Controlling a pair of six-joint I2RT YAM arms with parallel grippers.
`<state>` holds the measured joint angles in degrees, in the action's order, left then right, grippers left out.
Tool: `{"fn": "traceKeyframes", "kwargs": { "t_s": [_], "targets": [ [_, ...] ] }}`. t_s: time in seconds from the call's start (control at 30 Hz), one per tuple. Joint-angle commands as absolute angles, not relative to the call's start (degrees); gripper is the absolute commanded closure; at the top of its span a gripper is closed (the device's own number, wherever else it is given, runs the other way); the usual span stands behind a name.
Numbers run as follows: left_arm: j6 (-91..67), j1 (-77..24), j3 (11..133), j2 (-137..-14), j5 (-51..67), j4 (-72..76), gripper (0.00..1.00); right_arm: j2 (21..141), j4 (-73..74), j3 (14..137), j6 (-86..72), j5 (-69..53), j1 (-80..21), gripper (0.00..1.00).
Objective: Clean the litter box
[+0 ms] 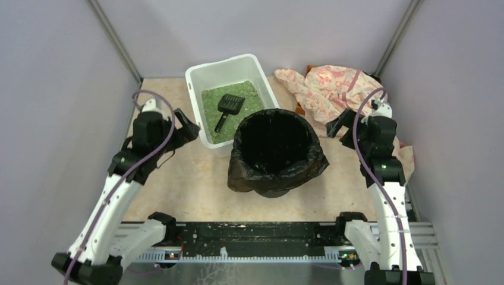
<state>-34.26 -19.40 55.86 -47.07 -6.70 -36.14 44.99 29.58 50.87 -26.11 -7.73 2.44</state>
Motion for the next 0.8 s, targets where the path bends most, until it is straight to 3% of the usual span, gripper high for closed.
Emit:
{"fn": "traceKeyframes", "kwargs": {
  "t_s": [0.0,0.17,0.37,0.47,0.6,0.67,0.77],
  "targets": [
    [-32.39,-19.27,68.89,-61.69,-21.16,-42.02,0.01,44.13,26.55,50.11,-26.93,-10.54,2.72,0.03],
    [-31.58,-18.39,80.63,-77.82,-21.91,-43.01,0.02,42.65,27.51,50.42,-27.42,-11.02,2.72,0.03],
    [-33.11,-17.62,85.06,-88.51,-27.73,-44.47,0.03,41.31,29.78,51.41,-26.11,-9.87,2.72,0.03],
    [-33.01,-17.31,82.42,-90.54,-26.29,-42.33,0.1,40.99,29.79,50.89,-25.94,-9.87,2.66,0.03],
    [-32.95,-17.23,77.78,-92.1,-22.86,-39.47,0.33,40.86,28.62,49.41,-26.67,-11.13,2.71,0.03],
    [-32.76,-17.23,75.78,-92.65,-21.92,-38.51,0.51,40.85,28.01,48.7,-27.13,-11.85,2.72,0.03],
    [-31.71,-17.23,74.73,-93.12,-20.92,-38.06,0.71,40.72,27.52,47.96,-27.47,-12.45,2.68,0.04]
  ]
}}
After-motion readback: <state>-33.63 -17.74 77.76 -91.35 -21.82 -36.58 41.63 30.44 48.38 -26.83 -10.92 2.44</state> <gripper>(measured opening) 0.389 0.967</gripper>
